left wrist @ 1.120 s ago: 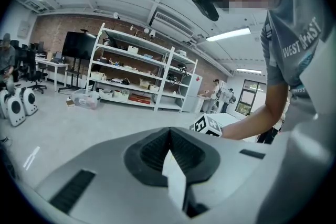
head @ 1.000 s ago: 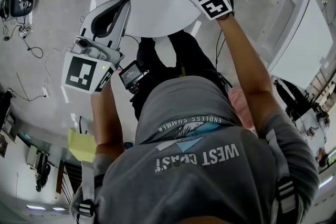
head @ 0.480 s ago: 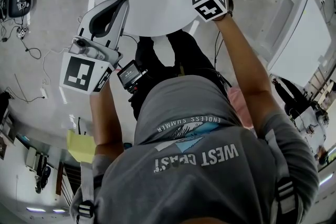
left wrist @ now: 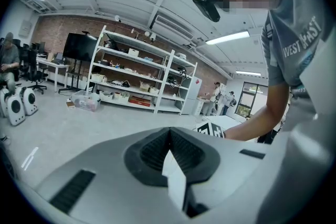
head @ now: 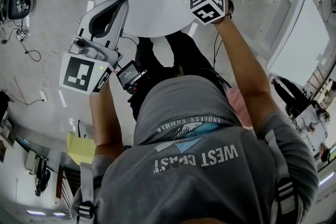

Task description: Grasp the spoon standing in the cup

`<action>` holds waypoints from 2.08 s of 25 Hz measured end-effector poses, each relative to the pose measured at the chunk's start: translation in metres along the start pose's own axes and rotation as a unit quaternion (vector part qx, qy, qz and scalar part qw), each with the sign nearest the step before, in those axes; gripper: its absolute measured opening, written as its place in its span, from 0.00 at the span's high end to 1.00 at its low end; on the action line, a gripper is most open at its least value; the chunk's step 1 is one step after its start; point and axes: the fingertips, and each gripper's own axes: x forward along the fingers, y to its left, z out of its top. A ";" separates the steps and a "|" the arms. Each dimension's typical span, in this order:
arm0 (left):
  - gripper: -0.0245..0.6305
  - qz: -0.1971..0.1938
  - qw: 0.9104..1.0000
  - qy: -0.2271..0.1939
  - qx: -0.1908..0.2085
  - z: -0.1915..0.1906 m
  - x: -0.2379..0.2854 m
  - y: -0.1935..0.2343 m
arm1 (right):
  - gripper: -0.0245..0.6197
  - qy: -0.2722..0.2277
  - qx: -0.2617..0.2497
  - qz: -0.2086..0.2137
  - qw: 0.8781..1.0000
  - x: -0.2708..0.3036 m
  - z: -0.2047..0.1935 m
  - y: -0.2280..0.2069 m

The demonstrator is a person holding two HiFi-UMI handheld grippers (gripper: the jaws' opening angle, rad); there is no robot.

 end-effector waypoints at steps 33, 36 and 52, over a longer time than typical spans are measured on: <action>0.96 0.006 1.000 -0.006 0.006 -0.002 -0.013 -0.005 | 0.90 0.023 -0.015 -0.011 1.000 0.011 -0.011 -0.005; 0.96 0.006 1.000 -0.006 0.005 -0.002 -0.013 -0.006 | 0.91 0.023 -0.021 -0.014 0.999 0.010 -0.010 -0.004; 0.96 0.003 1.000 -0.007 0.005 -0.001 -0.015 -0.004 | 0.92 0.032 -0.052 -0.032 0.998 0.008 -0.010 0.000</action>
